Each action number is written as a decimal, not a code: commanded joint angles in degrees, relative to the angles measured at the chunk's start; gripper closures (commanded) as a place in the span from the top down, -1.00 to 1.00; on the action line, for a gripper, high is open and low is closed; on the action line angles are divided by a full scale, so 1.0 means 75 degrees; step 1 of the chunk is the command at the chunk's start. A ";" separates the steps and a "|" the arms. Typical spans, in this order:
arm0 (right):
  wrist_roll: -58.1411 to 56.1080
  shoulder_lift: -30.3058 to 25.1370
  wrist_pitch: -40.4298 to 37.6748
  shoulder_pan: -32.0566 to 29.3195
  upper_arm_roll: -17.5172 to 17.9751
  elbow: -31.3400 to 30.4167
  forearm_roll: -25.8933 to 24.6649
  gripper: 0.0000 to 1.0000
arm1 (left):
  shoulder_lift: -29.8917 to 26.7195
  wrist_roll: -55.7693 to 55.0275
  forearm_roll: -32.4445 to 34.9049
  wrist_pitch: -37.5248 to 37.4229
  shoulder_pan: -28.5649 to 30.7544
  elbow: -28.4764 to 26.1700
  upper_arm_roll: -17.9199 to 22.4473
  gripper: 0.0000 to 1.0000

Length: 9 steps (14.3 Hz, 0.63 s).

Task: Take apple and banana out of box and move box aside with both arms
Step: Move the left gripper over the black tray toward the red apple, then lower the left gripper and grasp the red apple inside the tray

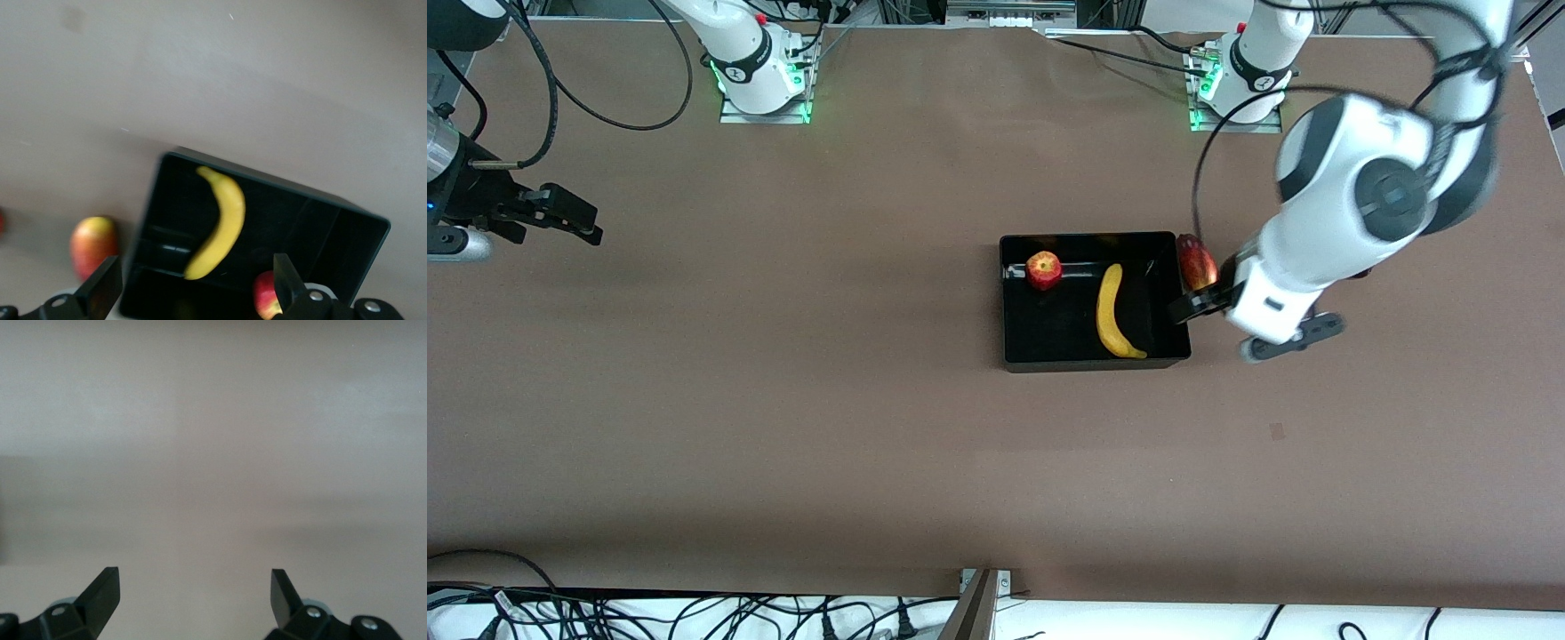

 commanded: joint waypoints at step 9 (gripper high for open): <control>0.0015 0.0018 -0.0042 -0.0061 0.0018 0.0079 -0.0076 1.00 | 0.0560 -0.3048 0.0995 0.3097 -0.2241 -0.2251 -0.0004 1.00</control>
